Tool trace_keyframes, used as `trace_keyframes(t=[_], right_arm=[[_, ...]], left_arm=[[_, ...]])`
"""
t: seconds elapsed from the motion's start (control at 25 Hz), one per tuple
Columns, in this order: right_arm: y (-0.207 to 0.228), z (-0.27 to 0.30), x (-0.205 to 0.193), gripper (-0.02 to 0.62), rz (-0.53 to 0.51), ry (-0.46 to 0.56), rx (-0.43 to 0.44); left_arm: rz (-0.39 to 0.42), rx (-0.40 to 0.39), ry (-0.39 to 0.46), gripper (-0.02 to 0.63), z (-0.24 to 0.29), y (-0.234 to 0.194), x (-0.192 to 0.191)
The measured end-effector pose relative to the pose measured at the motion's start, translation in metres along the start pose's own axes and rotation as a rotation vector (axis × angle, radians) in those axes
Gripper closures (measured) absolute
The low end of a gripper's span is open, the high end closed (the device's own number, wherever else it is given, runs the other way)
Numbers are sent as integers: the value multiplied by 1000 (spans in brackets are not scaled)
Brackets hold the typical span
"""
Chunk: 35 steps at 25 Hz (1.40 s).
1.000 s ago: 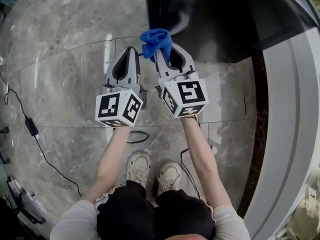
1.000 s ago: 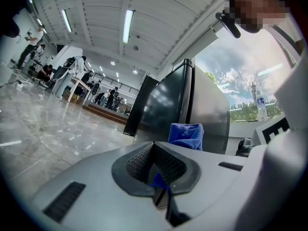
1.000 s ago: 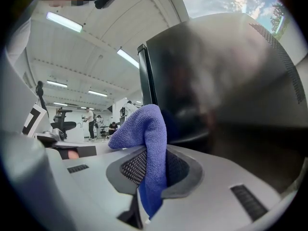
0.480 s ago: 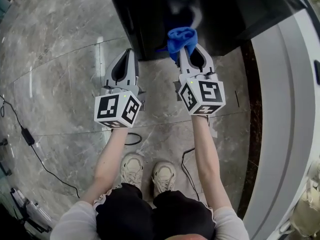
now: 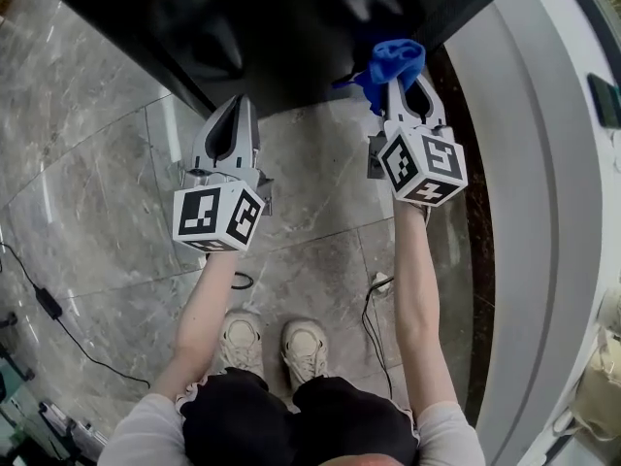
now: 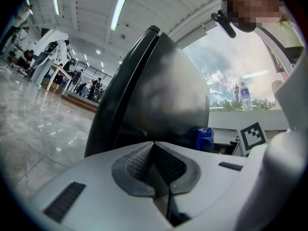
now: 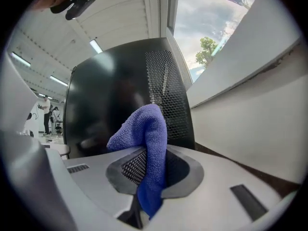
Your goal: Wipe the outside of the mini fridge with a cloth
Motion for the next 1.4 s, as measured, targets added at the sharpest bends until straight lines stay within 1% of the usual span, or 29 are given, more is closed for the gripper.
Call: trace_keyframes(t=[0.08, 0.2, 0.32, 0.4, 0.76, 1.04, 1.16, 1.4], right_arm=[[13, -1, 3, 515, -14, 3, -18], [34, 0, 8, 514, 2, 7, -56], [45, 0, 11, 514, -29, -3, -65], [46, 0, 11, 515, -39, -6, -59], [54, 0, 13, 515, -25, -4, -71], [63, 0, 16, 515, -26, -7, -101], [65, 0, 18, 515, -52, -16, -102], [63, 1, 16, 514, -54, -7, -108]], left_arm=[[-3, -9, -4, 601, 4, 5, -2], [-10, -25, -16, 601, 9, 13, -8], [-10, -43, -28, 601, 12, 20, -13], [-6, -41, -28, 601, 13, 21, -14], [-11, -9, -26, 601, 10, 9, -13], [-18, -9, -37, 601, 8, 8, -18], [-18, -7, -41, 601, 10, 6, -20], [-6, -9, -47, 601, 6, 5, -20]])
Point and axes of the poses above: the fingertips, and each gripper's own axes: z forward along the fingers, y to its right, x out of its top, the point moved 10 cm from there along -z, backward along the fingers, and after that the axes turned 14 degrees about z, right-handed, at the moved point
